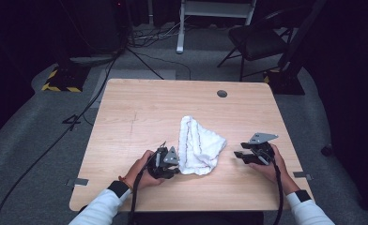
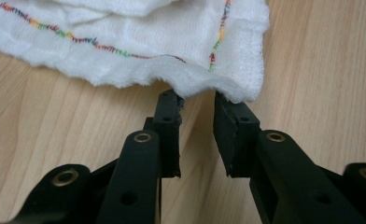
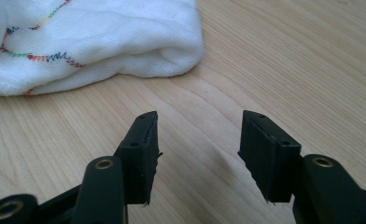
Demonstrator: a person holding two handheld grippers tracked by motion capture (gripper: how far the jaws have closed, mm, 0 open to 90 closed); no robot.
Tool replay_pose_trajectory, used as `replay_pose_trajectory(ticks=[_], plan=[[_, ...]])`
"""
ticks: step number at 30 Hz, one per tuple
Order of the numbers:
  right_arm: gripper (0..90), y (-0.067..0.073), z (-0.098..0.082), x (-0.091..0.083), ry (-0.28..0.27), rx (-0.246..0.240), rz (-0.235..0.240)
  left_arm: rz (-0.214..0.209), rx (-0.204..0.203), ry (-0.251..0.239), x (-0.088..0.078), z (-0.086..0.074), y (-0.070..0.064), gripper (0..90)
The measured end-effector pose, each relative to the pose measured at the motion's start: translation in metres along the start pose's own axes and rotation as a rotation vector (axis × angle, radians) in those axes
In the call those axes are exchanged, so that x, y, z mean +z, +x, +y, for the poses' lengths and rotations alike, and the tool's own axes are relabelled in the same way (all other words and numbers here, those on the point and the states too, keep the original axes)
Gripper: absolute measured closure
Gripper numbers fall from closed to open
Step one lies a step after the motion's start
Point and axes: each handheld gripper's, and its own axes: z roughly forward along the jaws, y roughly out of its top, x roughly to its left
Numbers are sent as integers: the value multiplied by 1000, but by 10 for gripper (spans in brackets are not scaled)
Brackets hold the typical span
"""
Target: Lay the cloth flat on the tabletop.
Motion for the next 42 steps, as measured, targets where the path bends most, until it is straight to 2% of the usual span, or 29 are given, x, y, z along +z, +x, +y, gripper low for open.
replay_pose_trajectory(ticks=[7,9,10,11,12,14,15,16,17,18,20,21,22,23,24,25,28,30,31,33,34,35,36,37,38,39,40,42], plan=[[480,5,3,-1,-13,-14,14,5,-18,13,-7,-14,-4,690],[482,9,5,-1,-24,-22,25,21,-37,4,-11,-16,-4,638],[485,13,8,-1,-35,-33,38,26,-58,-16,-15,-18,-3,584],[485,13,8,-1,-35,-33,38,26,-58,-16,-15,-18,-3,544],[485,15,10,-1,-40,-39,42,30,-75,-26,-16,-18,-2,544],[495,25,17,-1,-55,-64,63,31,-95,-48,-18,-17,-1,458],[495,25,17,-1,-55,-64,63,35,-109,-55,-17,-16,0,458],[497,32,21,0,-67,-80,83,50,-124,-55,-15,-14,2,402],[497,32,21,0,-67,-80,83,62,-128,-53,-13,-12,4,402],[500,39,27,1,-82,-101,101,84,-133,-55,-8,-8,8,347],[500,42,29,2,-86,-107,108,88,-145,-53,-5,-5,13,331],[500,47,32,4,-92,-114,123,72,-166,-52,-3,-3,17,317],[499,57,38,6,-95,-144,138,40,-198,-60,1,-1,21,287],[499,57,38,6,-95,-144,138,40,-198,-60,1,-1,21,280],[500,66,44,10,-96,-169,158,36,-186,-55,4,2,19,270],[499,69,46,11,-95,-178,166,36,-186,-55,4,2,19,271],[496,77,50,17,-86,-206,189,23,-135,-44,7,6,9,272],[496,85,53,21,-78,-231,202,24,-122,-45,9,9,6,272],[509,90,56,26,-64,-249,199,20,-118,-39,11,10,6,286],[526,92,57,27,-55,-254,189,16,-114,-26,16,13,7,309],[583,95,59,33,-42,-265,154,16,-112,-18,19,14,8,351],[583,95,59,33,-42,-265,154,12,-107,-10,22,16,8,351],[627,95,59,34,-40,-269,149,5,-95,4,25,18,9,364],[756,95,60,37,-44,-268,133,3,-85,14,28,19,10,438],[756,95,60,37,-44,-268,133,2,-76,15,29,20,10,438],[836,93,60,37,-45,-279,136,-10,-69,13,30,20,11,478],[836,93,60,37,-45,-279,136,-18,-68,11,31,21,12,478],[880,92,60,36,-44,-285,133,-23,-53,11,30,20,12,546]])
